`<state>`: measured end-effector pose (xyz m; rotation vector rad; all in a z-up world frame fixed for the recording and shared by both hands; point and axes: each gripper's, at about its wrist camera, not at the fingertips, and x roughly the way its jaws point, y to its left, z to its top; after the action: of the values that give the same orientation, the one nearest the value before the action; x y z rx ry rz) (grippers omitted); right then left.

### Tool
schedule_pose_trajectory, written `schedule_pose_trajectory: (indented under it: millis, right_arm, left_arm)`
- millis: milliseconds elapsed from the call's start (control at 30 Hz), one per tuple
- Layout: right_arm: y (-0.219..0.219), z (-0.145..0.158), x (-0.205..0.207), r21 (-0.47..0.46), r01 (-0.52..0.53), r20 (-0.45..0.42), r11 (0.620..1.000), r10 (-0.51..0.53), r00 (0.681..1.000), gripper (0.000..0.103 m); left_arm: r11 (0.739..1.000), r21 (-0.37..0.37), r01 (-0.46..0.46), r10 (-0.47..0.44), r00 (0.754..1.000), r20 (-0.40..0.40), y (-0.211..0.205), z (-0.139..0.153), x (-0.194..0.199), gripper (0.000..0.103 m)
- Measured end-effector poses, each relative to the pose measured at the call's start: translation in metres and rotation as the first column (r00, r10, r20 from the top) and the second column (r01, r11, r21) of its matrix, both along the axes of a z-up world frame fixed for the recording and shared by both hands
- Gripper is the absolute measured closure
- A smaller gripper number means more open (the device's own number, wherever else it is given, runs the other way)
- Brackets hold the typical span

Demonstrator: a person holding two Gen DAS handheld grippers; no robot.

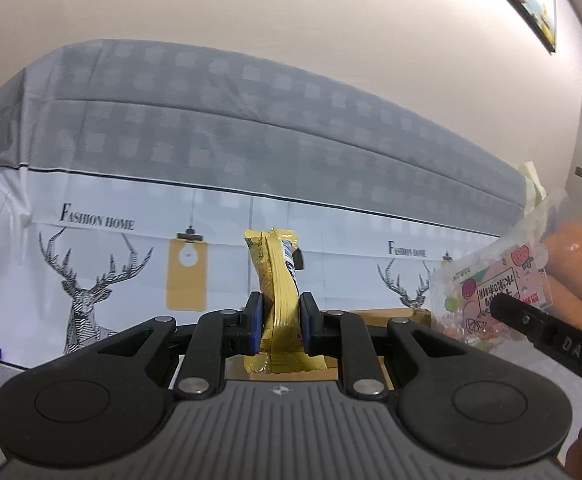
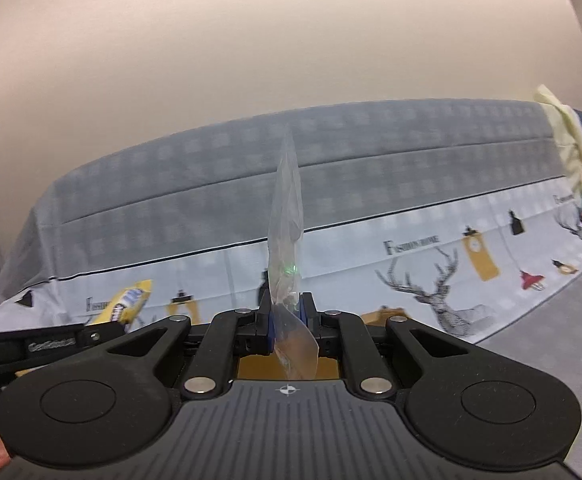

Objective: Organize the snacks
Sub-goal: 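Lift and carry the yellow wafer bar and clear candy bag over the box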

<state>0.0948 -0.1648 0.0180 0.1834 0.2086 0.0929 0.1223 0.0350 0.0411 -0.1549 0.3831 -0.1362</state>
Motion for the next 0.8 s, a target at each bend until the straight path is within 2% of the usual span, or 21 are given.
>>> schedule_pose_trajectory:
  millis: [200, 467, 800]
  right_arm:
    - [-0.014, -0.001, 0.002, 0.003, 0.053, 0.003, 0.999, -0.053, 0.999, 0.090]
    - [-0.023, -0.001, 0.001, 0.003, 0.105, 0.018, 0.994, -0.105, 0.994, 0.090]
    - [-0.025, 0.001, -0.004, -0.011, 0.130, 0.052, 0.991, -0.130, 0.990, 0.090]
  left_arm:
    - [0.999, 0.007, 0.043, -0.044, 0.999, 0.030, -0.014, 0.001, -0.004, 0.082]
    - [0.991, 0.053, 0.124, -0.127, 0.990, 0.066, -0.035, 0.000, -0.011, 0.082]
    - [0.978, 0.077, 0.195, -0.201, 0.975, 0.093, -0.047, -0.003, -0.016, 0.082]
